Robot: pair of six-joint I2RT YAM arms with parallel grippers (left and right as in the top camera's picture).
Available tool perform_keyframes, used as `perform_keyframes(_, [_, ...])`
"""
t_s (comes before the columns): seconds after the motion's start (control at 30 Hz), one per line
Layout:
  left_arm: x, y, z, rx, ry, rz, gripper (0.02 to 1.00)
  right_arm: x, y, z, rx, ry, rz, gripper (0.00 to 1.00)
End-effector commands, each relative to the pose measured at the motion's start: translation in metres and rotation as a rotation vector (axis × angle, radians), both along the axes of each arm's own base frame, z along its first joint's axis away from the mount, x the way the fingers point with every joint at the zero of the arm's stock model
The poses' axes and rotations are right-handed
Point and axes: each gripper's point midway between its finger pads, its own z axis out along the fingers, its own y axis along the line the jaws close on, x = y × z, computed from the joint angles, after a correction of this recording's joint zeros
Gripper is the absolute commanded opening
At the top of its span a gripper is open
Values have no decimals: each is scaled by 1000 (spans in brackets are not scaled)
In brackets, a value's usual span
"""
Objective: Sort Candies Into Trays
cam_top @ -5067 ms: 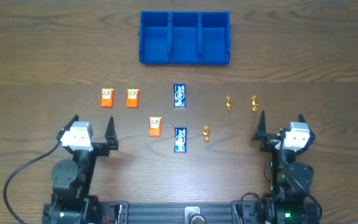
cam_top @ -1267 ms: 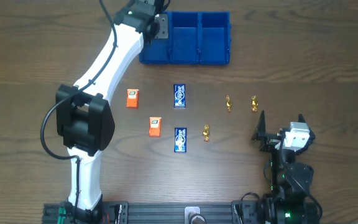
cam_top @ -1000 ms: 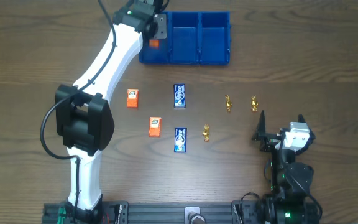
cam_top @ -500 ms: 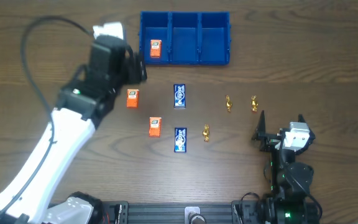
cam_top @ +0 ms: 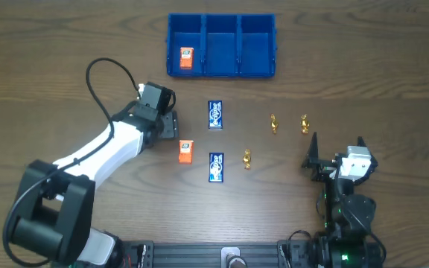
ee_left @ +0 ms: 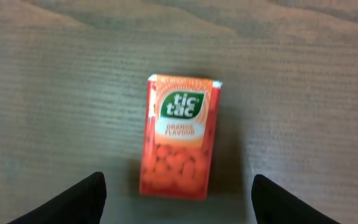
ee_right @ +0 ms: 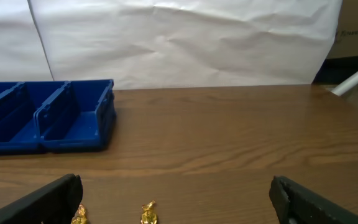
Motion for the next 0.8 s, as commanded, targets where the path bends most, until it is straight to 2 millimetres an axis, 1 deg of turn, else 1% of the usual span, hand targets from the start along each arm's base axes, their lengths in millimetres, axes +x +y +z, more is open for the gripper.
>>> perform_keyframes(0.03, [18, 4, -1, -11, -33, -11, 759, 0, 0, -1, -14, 3, 1, 1000])
perform_keyframes(0.2, [20, 8, -6, -3, -24, -25, 744, 0, 0, -1, -14, 3, 1, 1000])
perform_keyframes(0.4, [21, 5, -16, -2, -12, -46, 720, 0, 0, -1, -14, 3, 1, 1000])
perform_keyframes(0.47, [22, 5, -17, -5, -13, -47, 671, 0, 0, -1, -14, 3, 1, 1000])
perform_keyframes(0.63, [22, 4, -17, -11, -13, -49, 612, 0, 0, -1, -14, 3, 1, 1000])
perform_keyframes(0.7, [22, 3, -18, -13, -9, -51, 606, 0, 0, -1, -14, 3, 1, 1000])
perform_keyframes(0.8, [20, 4, -27, -8, 11, -52, 606, 0, 0, -1, -14, 3, 1, 1000])
